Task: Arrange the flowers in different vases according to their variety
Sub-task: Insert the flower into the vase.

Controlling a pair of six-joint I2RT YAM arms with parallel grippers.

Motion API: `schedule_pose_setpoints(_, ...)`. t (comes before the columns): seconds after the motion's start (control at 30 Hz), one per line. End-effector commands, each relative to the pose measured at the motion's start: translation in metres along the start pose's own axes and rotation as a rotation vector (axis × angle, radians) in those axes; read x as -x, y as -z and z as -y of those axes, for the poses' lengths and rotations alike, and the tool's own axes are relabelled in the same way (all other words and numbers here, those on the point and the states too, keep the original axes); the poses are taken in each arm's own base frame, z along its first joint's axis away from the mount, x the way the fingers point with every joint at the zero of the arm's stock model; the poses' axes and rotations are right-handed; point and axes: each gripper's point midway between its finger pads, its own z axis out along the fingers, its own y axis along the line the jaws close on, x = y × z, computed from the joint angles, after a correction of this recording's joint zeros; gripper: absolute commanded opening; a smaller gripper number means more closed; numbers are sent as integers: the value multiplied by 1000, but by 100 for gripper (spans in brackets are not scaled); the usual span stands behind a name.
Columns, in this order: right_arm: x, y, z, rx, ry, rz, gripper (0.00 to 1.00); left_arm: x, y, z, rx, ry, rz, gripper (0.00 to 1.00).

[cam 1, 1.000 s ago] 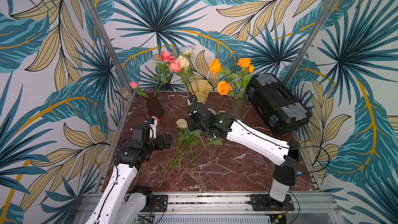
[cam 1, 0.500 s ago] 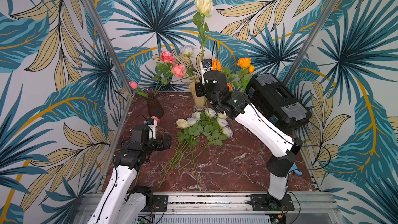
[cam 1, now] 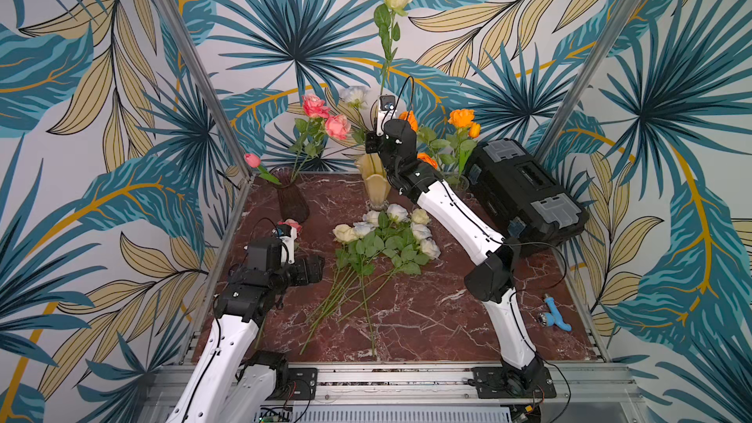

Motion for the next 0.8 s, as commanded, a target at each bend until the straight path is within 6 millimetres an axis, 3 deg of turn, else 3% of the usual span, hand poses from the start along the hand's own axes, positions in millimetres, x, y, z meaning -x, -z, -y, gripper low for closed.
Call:
schedule_pose_setpoints(0.0,23,-7,4,0,-42,109,0,-7,-3,-3,10,-4,-9,100)
schedule_pose_setpoints(0.2,-6,-27,12,-19,-34,92,0,-8,-4,-4,17,-3,-13,100)
schedule_pose_setpoints(0.47,-51,-26,1,-2,-23,26,0,-6,-2,-6,29,-2,-5,100)
schedule_pose_setpoints(0.63,-60,-17,-1,-14,-12,12,55,-5,-1,-7,33,-3,0,100)
schedule_pose_setpoints(0.77,-55,-10,2,-38,-12,15,71,-4,0,-6,30,-5,6,100)
